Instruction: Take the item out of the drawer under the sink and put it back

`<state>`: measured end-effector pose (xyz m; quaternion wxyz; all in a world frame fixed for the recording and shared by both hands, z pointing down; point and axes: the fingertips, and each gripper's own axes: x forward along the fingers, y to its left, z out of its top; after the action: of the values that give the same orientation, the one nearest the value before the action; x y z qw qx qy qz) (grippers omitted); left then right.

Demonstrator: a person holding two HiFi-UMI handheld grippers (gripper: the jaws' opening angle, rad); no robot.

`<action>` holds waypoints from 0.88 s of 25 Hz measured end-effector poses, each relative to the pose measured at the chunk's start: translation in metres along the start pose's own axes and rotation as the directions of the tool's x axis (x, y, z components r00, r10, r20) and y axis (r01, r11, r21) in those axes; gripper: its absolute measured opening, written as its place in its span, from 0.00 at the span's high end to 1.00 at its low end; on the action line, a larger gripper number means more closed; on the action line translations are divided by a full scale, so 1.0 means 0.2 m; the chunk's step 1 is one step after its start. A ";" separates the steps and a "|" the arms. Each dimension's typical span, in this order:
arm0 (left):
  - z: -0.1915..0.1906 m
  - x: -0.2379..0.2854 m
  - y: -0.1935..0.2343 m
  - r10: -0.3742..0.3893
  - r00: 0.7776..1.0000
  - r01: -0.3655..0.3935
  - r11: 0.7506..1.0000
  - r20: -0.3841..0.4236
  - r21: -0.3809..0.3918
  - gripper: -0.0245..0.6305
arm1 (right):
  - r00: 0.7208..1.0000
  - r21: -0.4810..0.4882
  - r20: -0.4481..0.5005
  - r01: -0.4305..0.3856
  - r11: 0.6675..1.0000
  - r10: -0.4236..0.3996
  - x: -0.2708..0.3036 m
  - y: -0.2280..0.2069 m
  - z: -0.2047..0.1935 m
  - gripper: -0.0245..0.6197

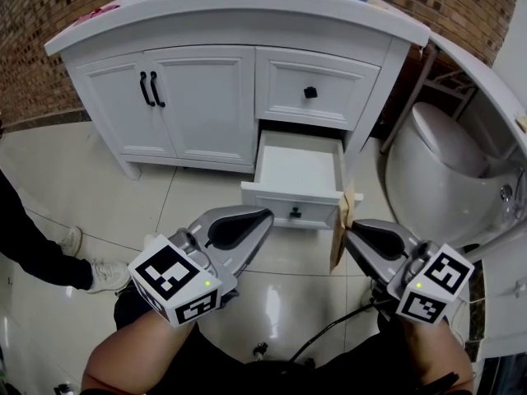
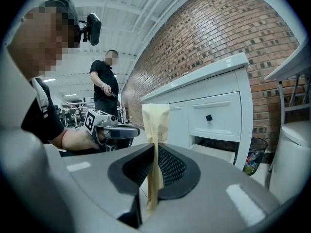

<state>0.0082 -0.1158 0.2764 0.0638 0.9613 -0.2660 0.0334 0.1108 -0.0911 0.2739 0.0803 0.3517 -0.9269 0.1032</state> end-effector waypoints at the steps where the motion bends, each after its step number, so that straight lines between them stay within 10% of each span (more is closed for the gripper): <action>1: 0.00 0.00 0.00 0.001 1.000 -0.001 1.000 0.000 0.000 0.96 | 1.000 0.001 0.003 0.004 1.000 -0.004 0.00 -0.01 0.00 0.92; 22: 0.05 -0.02 0.02 0.003 0.999 -0.003 1.000 0.039 -0.015 0.96 | 0.999 -0.290 -0.033 -0.006 0.957 -0.003 0.31 -0.18 0.38 0.92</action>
<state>0.0037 -0.1188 0.2655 0.0659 0.9608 -0.2689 0.0128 0.0833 -0.1743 0.2190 0.1464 0.3336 -0.9309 -0.0279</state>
